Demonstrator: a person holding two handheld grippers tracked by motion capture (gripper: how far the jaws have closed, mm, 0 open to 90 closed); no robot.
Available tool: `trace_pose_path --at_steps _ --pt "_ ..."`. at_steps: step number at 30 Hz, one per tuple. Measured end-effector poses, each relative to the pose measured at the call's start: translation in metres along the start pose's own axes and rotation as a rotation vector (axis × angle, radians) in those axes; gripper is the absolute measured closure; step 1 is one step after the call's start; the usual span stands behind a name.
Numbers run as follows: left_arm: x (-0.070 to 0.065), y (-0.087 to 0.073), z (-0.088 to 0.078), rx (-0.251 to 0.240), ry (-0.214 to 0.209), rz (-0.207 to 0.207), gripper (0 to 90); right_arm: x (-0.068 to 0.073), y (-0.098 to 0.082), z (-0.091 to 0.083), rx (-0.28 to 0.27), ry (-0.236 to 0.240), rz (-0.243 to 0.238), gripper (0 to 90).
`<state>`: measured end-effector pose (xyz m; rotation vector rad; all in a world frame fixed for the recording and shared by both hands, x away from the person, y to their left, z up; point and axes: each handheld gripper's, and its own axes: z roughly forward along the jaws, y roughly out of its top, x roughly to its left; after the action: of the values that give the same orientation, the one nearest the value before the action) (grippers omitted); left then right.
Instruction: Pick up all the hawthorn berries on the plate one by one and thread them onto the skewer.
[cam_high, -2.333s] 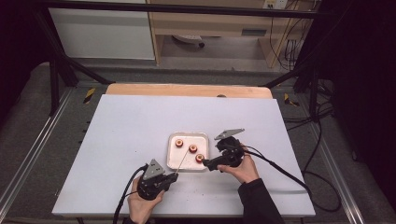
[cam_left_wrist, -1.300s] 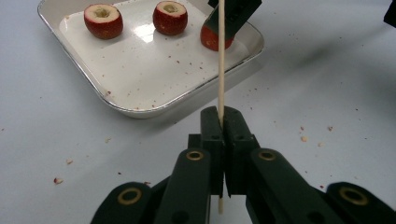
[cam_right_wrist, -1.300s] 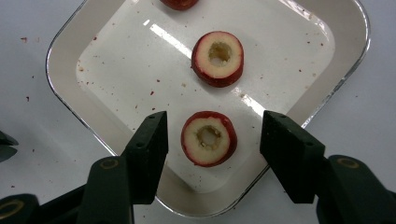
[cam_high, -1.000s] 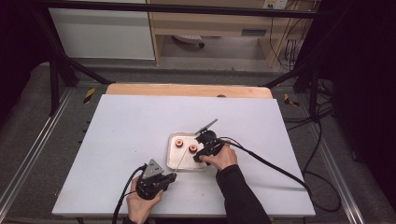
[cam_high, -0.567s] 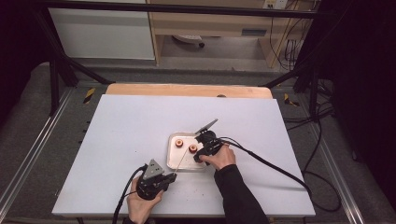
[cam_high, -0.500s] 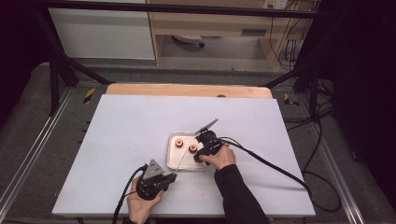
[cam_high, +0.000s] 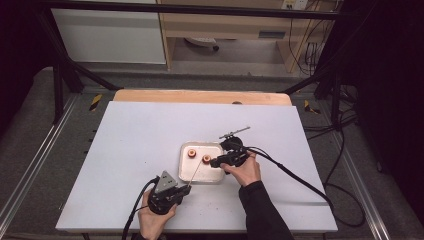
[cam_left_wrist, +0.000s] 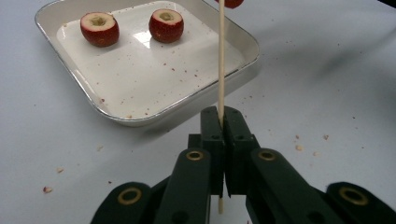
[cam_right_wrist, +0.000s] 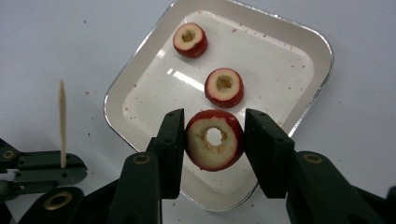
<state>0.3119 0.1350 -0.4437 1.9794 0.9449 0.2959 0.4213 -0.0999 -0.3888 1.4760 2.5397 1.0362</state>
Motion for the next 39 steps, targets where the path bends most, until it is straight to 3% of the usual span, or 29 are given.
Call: trace_pose_path --at_steps 12,23,34,39 --pt "-0.012 0.002 0.008 -0.027 -0.003 -0.036 88.1 -0.012 -0.016 -0.02 -0.264 0.093 0.104 59.7" --pt "-0.021 0.006 0.017 -0.034 -0.001 -0.074 88.1 -0.011 -0.023 -0.023 -0.489 0.156 0.175 59.8" --pt "-0.025 0.011 0.02 -0.04 -0.013 -0.095 88.1 -0.006 -0.026 -0.027 -0.635 0.186 0.19 59.8" --pt "-0.026 0.014 0.021 -0.05 -0.013 -0.111 88.1 -0.004 -0.027 -0.028 -0.674 0.197 0.185 59.8"
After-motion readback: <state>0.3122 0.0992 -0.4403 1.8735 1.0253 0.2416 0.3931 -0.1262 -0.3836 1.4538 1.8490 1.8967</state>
